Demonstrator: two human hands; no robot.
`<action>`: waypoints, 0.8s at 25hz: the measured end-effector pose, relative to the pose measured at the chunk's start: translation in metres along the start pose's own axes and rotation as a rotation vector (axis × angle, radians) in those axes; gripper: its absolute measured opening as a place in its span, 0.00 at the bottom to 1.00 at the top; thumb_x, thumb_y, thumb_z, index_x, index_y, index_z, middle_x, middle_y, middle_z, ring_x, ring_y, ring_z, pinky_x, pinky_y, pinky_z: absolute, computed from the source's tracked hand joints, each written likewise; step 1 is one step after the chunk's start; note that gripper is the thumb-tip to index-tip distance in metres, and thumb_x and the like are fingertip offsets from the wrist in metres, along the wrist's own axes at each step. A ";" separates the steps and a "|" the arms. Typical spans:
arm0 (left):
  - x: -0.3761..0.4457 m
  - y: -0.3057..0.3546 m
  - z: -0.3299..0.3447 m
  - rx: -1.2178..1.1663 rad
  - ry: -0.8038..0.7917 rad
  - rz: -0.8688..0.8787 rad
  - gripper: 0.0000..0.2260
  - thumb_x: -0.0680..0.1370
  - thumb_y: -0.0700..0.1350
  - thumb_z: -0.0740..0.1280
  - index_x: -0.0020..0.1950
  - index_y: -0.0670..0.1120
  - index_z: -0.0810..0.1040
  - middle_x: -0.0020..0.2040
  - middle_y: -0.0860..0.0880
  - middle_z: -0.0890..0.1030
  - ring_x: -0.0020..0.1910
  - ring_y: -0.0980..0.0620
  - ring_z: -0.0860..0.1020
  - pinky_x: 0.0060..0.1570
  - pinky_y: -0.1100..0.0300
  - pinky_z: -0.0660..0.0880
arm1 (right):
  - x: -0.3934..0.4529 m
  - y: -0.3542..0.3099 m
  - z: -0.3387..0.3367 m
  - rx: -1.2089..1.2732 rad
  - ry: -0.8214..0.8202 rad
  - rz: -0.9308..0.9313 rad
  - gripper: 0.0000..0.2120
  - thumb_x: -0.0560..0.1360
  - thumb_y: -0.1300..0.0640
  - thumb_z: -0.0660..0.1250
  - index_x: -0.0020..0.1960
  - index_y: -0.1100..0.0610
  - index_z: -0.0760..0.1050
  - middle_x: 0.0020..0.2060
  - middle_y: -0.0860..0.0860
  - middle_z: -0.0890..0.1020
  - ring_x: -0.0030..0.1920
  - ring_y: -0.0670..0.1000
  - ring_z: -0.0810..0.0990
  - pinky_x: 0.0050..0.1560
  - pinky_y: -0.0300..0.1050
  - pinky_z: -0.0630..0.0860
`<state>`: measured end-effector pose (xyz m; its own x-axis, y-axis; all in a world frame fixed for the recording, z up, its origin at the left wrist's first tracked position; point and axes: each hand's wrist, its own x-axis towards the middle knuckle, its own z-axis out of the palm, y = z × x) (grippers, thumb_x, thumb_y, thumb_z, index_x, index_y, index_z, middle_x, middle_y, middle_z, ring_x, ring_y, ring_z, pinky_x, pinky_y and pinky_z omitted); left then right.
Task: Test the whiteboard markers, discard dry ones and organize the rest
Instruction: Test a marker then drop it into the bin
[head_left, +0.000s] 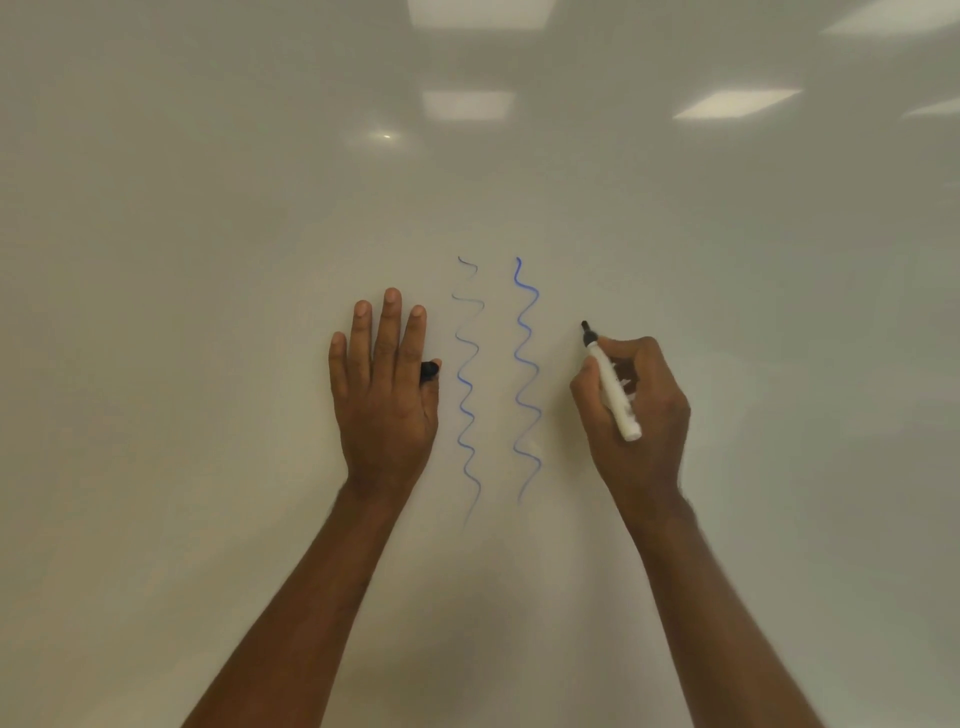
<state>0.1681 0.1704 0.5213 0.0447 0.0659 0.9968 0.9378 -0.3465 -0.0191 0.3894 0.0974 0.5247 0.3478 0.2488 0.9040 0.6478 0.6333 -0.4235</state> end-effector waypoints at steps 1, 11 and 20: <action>0.000 0.000 0.000 0.001 0.000 -0.003 0.20 0.87 0.46 0.57 0.79 0.44 0.67 0.80 0.43 0.64 0.80 0.39 0.60 0.77 0.39 0.58 | -0.006 0.002 0.000 -0.068 -0.025 -0.067 0.06 0.75 0.59 0.71 0.52 0.55 0.78 0.38 0.48 0.80 0.38 0.50 0.79 0.40 0.51 0.77; -0.002 0.001 0.000 0.018 -0.008 -0.007 0.21 0.86 0.46 0.58 0.79 0.44 0.66 0.80 0.43 0.64 0.80 0.39 0.60 0.77 0.39 0.59 | -0.085 0.028 -0.005 -0.049 -0.113 0.075 0.06 0.75 0.57 0.70 0.51 0.51 0.76 0.37 0.48 0.79 0.38 0.52 0.79 0.39 0.53 0.77; -0.004 0.003 -0.001 0.026 -0.016 -0.007 0.20 0.87 0.46 0.57 0.79 0.44 0.67 0.80 0.43 0.65 0.79 0.39 0.62 0.77 0.39 0.60 | -0.145 0.045 -0.026 -0.196 -0.264 0.118 0.07 0.74 0.56 0.70 0.50 0.53 0.74 0.34 0.46 0.75 0.33 0.49 0.75 0.32 0.50 0.75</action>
<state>0.1700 0.1683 0.5173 0.0437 0.0828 0.9956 0.9467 -0.3217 -0.0148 0.3854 0.0709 0.3728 0.2573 0.5088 0.8215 0.7405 0.4424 -0.5059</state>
